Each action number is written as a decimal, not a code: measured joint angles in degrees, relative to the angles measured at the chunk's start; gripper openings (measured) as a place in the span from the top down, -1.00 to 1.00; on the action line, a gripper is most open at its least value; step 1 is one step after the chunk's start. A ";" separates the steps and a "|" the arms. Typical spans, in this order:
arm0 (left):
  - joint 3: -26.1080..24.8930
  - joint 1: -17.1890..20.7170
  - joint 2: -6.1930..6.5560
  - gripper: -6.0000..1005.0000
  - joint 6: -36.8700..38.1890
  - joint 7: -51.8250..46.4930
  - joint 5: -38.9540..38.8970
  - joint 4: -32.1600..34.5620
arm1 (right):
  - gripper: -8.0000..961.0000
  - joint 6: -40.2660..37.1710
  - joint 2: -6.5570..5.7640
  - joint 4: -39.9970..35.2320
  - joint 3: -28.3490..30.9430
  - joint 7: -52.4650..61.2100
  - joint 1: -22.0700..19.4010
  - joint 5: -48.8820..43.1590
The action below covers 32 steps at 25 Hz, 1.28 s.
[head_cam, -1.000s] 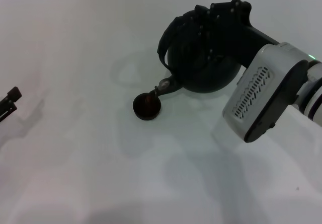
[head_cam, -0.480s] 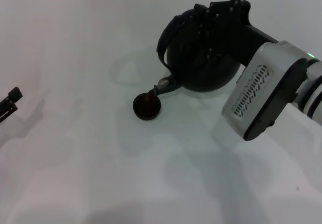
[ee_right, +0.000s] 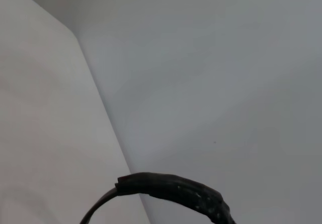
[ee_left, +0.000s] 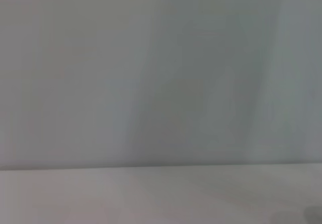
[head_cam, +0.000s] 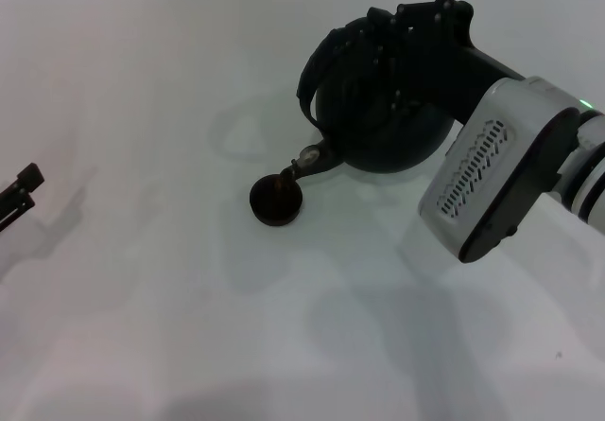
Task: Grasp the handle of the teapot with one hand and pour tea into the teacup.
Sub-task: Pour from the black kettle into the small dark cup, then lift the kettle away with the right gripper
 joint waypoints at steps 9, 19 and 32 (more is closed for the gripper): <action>-0.02 -0.37 0.00 -0.54 0.05 0.00 0.00 -0.08 | 0.76 0.08 0.00 0.07 0.09 0.00 0.14 0.00; -0.21 -0.47 0.00 -0.54 0.16 0.00 0.05 -0.08 | 0.76 0.09 0.00 0.17 0.14 0.07 0.26 -0.02; -0.22 -0.45 0.00 -0.54 0.56 0.57 0.09 -0.08 | 0.75 -6.31 -0.32 3.46 4.01 10.90 -0.30 1.31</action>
